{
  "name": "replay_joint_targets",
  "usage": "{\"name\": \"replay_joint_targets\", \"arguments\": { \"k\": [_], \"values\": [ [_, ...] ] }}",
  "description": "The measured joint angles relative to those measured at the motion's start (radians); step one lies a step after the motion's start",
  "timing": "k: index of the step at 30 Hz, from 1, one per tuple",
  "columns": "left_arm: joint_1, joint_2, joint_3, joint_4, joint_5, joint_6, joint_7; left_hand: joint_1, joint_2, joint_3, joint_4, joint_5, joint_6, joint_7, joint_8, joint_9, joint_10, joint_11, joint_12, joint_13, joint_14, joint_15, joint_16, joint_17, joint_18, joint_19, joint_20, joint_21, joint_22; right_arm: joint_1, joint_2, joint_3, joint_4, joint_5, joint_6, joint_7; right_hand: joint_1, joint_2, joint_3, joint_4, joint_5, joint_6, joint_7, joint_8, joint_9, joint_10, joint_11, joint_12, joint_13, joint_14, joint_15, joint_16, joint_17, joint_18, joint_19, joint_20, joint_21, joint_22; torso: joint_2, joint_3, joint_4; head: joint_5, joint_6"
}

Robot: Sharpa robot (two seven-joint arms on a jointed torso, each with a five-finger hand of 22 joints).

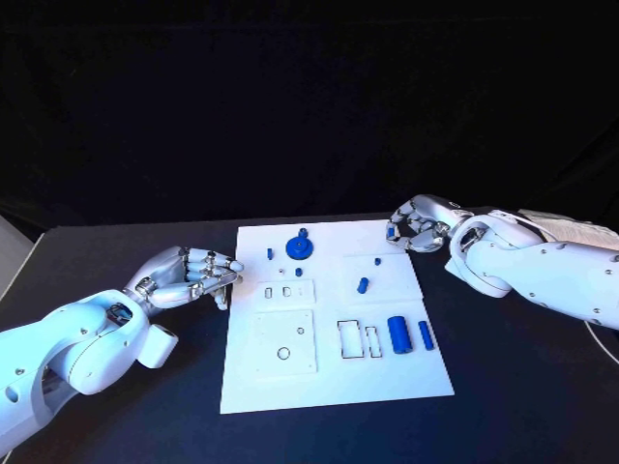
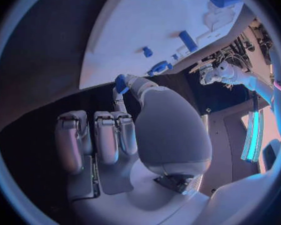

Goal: Assemble the parts on the task board

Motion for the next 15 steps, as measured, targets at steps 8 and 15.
{"name": "replay_joint_targets", "arguments": {
  "k": [8,15],
  "values": [
    [0.0,0.002,0.0,-0.001,0.0,0.0,-0.001,0.0,0.0,0.0,0.0,0.0,0.0,0.0,0.0,0.0,0.0,0.0,0.0,0.0,0.0,0.0,0.0,0.0,0.0,0.0,0.0,0.0,0.0,0.022,0.024,0.0,0.119,-0.002,-0.001,-0.04,0.003,0.003,0.004,-0.004,0.011,-0.005,0.001,0.005,0.0,0.0,0.0,0.0,0.0,0.0,0.0,0.0,0.0,0.0,0.0,0.0,0.0,0.0,-0.004,-0.003,-0.0029,0.006,0.002],
    [0.0,0.005,0.0,-0.005,0.0,0.0,-0.001,0.0,0.0,0.0,0.0,0.0,0.0,0.0,0.0,0.0,0.0,0.0,0.0,0.0,0.0,0.0,0.0,0.0,0.0,0.0,0.0,0.0,0.0,0.021,0.093,-0.006,0.178,-0.007,-0.012,-0.109,0.003,0.003,0.01,-0.01,0.021,-0.008,0.001,0.005,0.0,0.0,0.0,0.0,0.0,0.0,0.0,0.0,0.0,0.0,0.0,0.0,0.0,0.0,-0.01,-0.007,-0.0044,0.021,-0.006]
  ]
}}
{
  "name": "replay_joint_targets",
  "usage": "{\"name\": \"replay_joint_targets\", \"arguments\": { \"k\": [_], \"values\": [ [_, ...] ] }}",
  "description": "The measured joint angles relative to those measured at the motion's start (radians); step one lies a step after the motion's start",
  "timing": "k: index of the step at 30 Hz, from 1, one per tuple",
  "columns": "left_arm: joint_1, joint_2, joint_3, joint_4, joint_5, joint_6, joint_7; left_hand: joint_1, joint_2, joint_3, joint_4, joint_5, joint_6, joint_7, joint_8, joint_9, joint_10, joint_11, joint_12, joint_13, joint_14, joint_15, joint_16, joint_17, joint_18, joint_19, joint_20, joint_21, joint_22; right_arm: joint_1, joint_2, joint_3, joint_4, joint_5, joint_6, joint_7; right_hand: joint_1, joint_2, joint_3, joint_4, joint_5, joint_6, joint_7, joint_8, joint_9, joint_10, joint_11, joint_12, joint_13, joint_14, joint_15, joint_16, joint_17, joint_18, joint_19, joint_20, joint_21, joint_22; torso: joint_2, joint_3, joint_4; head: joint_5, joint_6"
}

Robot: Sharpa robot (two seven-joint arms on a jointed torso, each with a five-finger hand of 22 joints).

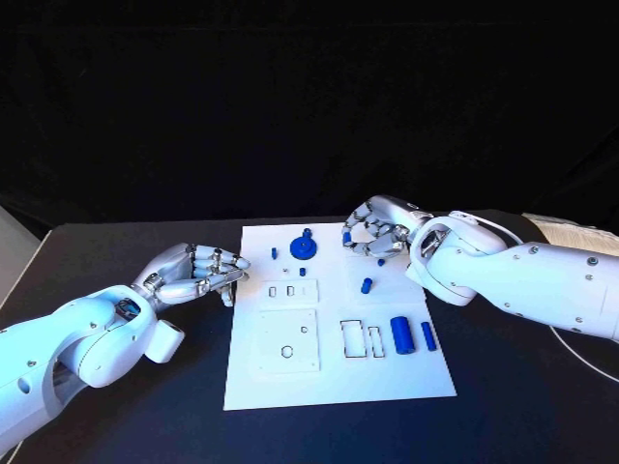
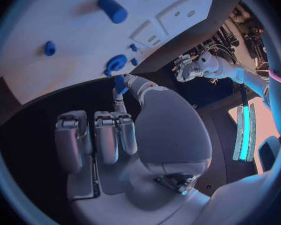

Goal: Assemble the parts on the task board

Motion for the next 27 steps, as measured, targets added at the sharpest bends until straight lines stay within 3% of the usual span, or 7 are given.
{"name": "replay_joint_targets", "arguments": {
  "k": [12,21,27],
  "values": [
    [0.0,0.006,0.0,-0.003,0.001,0.0,-0.001,0.0,0.0,0.003,-0.003,0.0,0.0,0.0,0.0,0.003,0.0,0.0,0.0,-0.001,0.0,0.0,-0.004,0.0,0.0,-0.004,0.004,0.004,0.002,-0.049,0.111,-0.012,0.059,-0.046,-0.008,-0.188,-0.001,0.0,0.004,-0.004,-0.004,-0.006,0.005,0.005,0.0,0.0,0.0,0.0,0.0,0.0,0.0,0.0,0.0,0.0,0.0,0.0,0.0,0.0,-0.007,-0.0051,-0.0013,0.025,-0.012],
    [0.0,0.007,0.0,-0.001,0.002,0.0,0.0,0.0,0.0,0.003,-0.003,0.0,0.0,0.0,0.0,0.003,0.0,0.0,0.0,-0.001,0.0,0.0,-0.004,0.0,0.0,-0.004,0.004,0.004,0.002,-0.089,0.165,-0.017,0.069,-0.105,-0.006,-0.32,-0.007,0.006,0.004,-0.004,-0.005,-0.01,0.006,0.009,0.0,0.0,0.0,0.0,0.0,0.0,0.0,0.0,0.0,0.0,0.0,0.0,0.0,0.0,-0.006,-0.0051,-0.0009,0.027,-0.012],
    [0.0,0.006,0.0,-0.001,0.003,0.0,0.0,0.0,0.0,0.003,-0.003,0.0,0.0,0.0,0.0,0.002,0.0,0.0,0.0,-0.001,0.0,0.0,-0.004,0.0,0.0,-0.004,0.004,0.004,0.002,-0.102,0.183,-0.018,0.067,-0.141,-0.005,-0.361,-0.007,0.006,0.007,-0.007,0.0,-0.014,0.006,0.009,0.0,0.0,0.0,0.0,0.0,0.0,0.0,0.0,0.0,0.0,0.0,0.0,0.0,0.0,-0.005,-0.0045,0.0004,0.023,-0.015]
  ]
}}
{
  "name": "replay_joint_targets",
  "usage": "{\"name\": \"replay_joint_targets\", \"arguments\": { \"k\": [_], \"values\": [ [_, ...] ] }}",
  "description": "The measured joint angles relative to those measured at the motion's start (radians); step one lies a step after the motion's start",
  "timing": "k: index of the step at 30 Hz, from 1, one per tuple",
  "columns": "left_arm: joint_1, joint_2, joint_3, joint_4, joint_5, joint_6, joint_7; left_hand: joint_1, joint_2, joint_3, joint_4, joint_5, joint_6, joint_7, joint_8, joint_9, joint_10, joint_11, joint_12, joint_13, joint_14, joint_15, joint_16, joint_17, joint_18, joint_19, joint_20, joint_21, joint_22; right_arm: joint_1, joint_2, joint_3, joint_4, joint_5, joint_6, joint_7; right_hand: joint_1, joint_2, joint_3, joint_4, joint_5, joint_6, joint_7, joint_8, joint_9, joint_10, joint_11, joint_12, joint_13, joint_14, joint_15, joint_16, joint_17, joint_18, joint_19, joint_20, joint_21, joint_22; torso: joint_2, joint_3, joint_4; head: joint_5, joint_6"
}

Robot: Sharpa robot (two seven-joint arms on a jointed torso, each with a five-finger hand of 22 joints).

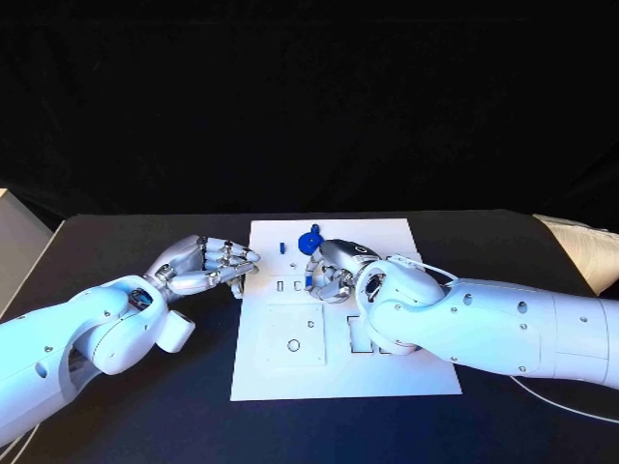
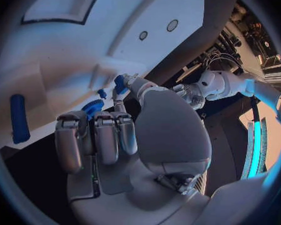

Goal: Assemble the parts on the task board

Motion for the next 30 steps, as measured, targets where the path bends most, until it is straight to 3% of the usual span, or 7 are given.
{"name": "replay_joint_targets", "arguments": {
  "k": [18,30],
  "values": [
    [0.0,-0.001,0.0,0.001,0.001,0.001,-0.001,0.0,0.0,0.0,0.0,0.0,0.0,0.0,0.0,0.0,0.0,0.0,0.0,0.0,0.0,0.0,0.0,0.0,0.0,0.0,0.0,0.0,0.0,-0.017,0.017,0.0,0.007,-0.06,-0.007,-0.035,0.0,0.0,0.0,0.0,0.0,-0.006,0.002,-0.002,0.001,0.0,0.0,0.0,0.0,0.0,0.0,0.0,0.0,0.0,0.0,0.0,0.0,0.001,0.001,0.0009,0.0,0.003,-0.011],
    [0.0,0.0,0.0,0.0,0.001,0.003,-0.002,0.0,0.0,0.0,0.0,0.0,0.0,0.0,0.0,0.002,0.0,0.0,0.0,0.0,0.0,0.0,0.0,0.001,0.0,0.0,0.0,0.0,0.001,-0.023,0.024,0.002,-0.014,-0.087,-0.018,-0.035,-0.004,-0.004,0.0,0.0,0.006,-0.008,0.004,0.001,0.014,0.0,0.0,0.0,0.0,0.004,0.004,0.0,0.0,0.0,0.0,0.0,0.0,0.0,0.0,0.0,-0.0001,-0.001,-0.012]
  ]
}}
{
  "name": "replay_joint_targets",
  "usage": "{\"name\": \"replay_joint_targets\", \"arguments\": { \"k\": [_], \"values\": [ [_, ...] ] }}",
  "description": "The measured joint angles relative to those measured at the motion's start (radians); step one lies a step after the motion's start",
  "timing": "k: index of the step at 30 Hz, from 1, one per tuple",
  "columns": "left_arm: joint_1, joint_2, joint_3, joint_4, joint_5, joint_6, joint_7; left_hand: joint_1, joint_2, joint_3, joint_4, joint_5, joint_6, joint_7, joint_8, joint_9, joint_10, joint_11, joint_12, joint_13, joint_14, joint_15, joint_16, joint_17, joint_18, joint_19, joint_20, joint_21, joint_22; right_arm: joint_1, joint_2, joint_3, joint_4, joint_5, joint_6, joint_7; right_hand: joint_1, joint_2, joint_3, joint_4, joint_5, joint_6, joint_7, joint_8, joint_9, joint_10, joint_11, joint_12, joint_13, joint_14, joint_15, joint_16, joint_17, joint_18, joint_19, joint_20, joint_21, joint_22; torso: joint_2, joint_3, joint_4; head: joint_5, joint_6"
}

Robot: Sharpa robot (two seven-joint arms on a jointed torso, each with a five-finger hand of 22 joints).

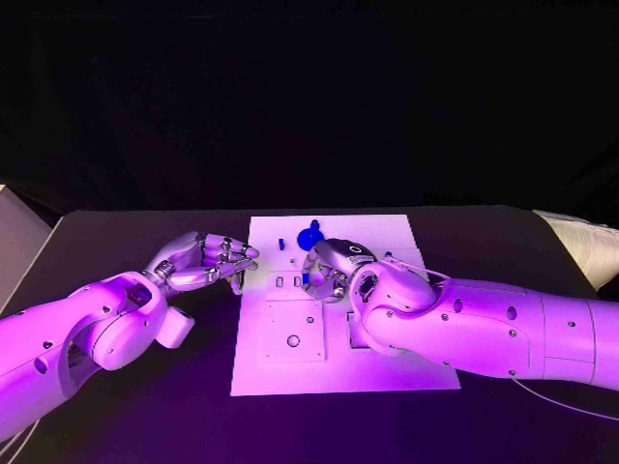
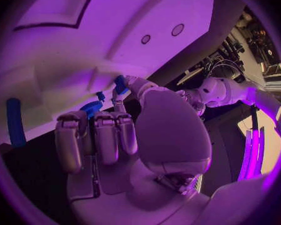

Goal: Assemble the parts on the task board

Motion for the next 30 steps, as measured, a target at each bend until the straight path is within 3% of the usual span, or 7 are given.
{"name": "replay_joint_targets", "arguments": {
  "k": [22,25,30],
  "values": [
    [0.0,0.0,0.0,-0.001,0.0,0.008,-0.003,0.0,0.0,0.0,0.0,0.0,0.0,0.0,-0.004,0.001,0.0,0.0,0.0,0.0,0.0,0.0,0.0,0.0,0.0,0.0,0.0,0.0,0.0,-0.006,0.008,0.0,-0.014,-0.029,-0.017,0.002,-0.02,-0.02,0.0,0.0,0.0,-0.003,0.0,0.001,0.0,0.0,0.0,0.0,0.0,-0.004,0.004,0.0,0.0,0.0,0.0,0.0,0.0,0.0,0.0,0.0006,-0.0012,0.002,-0.004],
    [0.0,0.0,0.0,-0.001,0.0,0.009,-0.004,0.0,0.0,0.0,0.0,0.0,0.0,0.0,-0.004,0.001,0.0,0.0,0.0,0.0,0.0,0.0,0.0,0.0,0.0,0.0,0.0,0.0,0.0,-0.006,0.008,-0.001,-0.015,-0.031,-0.017,0.002,-0.028,-0.028,0.0,0.0,0.0,-0.011,0.008,0.003,0.0,0.0,0.0,0.0,0.0,0.0,0.007,0.0,0.0,0.0,0.0,0.008,0.0,0.0,-0.001,0.0006,-0.0012,0.002,-0.005],
    [0.0,0.0,0.0,-0.001,0.0,0.01,-0.004,0.0,0.0,0.0,0.0,0.0,0.0,0.0,-0.004,0.001,0.0,0.0,0.0,0.0,0.0,0.0,0.0,0.0,0.0,0.0,0.0,0.0,0.001,-0.008,0.009,-0.001,-0.018,-0.031,-0.015,0.004,-0.048,-0.048,-0.008,0.0,-0.043,-0.024,0.014,-0.004,-0.004,-0.002,0.009,0.0,0.0,0.0,0.014,0.0,0.0,0.0,0.0,0.015,0.0,0.0,-0.001,0.0006,-0.0012,0.002,-0.006]
  ]
}}
